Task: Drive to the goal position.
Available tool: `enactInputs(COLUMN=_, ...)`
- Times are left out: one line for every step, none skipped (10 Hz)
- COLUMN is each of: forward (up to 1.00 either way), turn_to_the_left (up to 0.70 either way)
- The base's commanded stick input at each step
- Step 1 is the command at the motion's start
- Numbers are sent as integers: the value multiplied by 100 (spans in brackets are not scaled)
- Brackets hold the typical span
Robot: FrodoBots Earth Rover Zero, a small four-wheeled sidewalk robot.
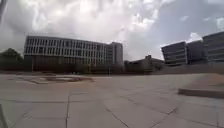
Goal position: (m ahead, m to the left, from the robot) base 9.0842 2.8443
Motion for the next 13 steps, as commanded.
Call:
enactInputs(forward=70, turn_to_the_left=0)
enactInputs(forward=70, turn_to_the_left=0)
enactInputs(forward=70, turn_to_the_left=0)
enactInputs(forward=70, turn_to_the_left=0)
enactInputs(forward=70, turn_to_the_left=0)
enactInputs(forward=70, turn_to_the_left=0)
enactInputs(forward=70, turn_to_the_left=0)
enactInputs(forward=70, turn_to_the_left=0)
enactInputs(forward=70, turn_to_the_left=0)
enactInputs(forward=70, turn_to_the_left=0)
enactInputs(forward=70, turn_to_the_left=0)
enactInputs(forward=70, turn_to_the_left=0)
enactInputs(forward=70, turn_to_the_left=0)
